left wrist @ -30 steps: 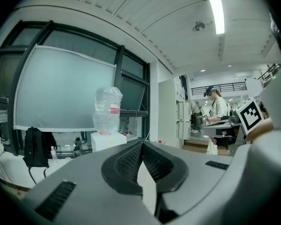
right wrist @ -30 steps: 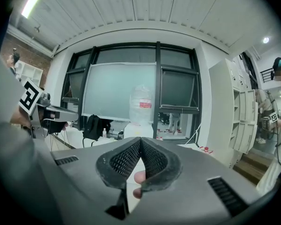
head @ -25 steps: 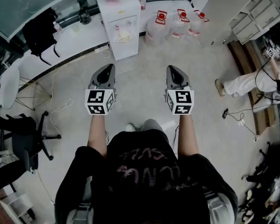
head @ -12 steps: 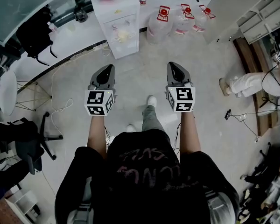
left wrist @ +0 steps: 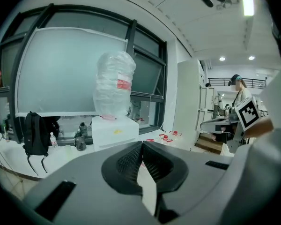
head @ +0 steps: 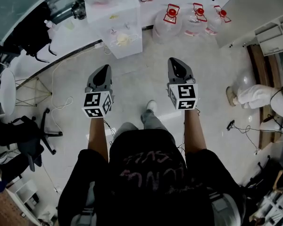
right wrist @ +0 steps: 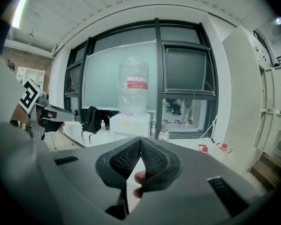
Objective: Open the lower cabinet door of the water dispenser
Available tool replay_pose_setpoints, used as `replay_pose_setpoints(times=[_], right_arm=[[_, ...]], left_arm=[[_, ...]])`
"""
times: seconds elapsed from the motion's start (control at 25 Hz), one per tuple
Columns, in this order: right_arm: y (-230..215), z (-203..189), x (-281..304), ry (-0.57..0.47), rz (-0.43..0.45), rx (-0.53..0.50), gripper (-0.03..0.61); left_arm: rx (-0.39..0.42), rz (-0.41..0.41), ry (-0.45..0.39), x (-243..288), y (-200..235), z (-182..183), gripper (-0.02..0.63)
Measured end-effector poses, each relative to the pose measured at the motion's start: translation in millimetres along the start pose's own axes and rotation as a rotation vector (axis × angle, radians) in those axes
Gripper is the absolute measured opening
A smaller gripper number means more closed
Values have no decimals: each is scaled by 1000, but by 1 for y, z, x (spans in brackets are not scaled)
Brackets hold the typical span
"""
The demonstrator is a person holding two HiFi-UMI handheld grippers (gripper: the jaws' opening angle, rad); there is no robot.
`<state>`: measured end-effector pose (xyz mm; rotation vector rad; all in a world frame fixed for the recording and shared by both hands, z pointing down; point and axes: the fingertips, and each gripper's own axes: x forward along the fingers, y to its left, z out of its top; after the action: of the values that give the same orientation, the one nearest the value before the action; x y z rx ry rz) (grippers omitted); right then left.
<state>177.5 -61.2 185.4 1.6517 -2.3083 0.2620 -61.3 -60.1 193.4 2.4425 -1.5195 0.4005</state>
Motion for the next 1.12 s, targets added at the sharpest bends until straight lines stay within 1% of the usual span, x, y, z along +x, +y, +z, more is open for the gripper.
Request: replay_pose_setpoints(times=[0.2, 0.4, 0.52, 0.68, 0.84, 1.12], right_arm=[[-19, -10, 48, 22, 42, -13, 15], [-24, -34, 93, 69, 84, -20, 15], [-27, -57, 119, 102, 96, -8, 15], [-30, -90, 156, 129, 106, -10, 15], [-29, -115, 190, 133, 107, -2, 15], [-26, -166, 244, 163, 119, 2, 18]], left_arm=[[-22, 29, 32, 41, 9, -13, 12], [-53, 34, 81, 79, 22, -39, 12], [-63, 32, 105, 102, 33, -57, 12], [-65, 30, 111, 138, 49, -81, 12], [-65, 23, 126, 169, 64, -106, 12], [-89, 22, 171, 211, 89, -166, 12]])
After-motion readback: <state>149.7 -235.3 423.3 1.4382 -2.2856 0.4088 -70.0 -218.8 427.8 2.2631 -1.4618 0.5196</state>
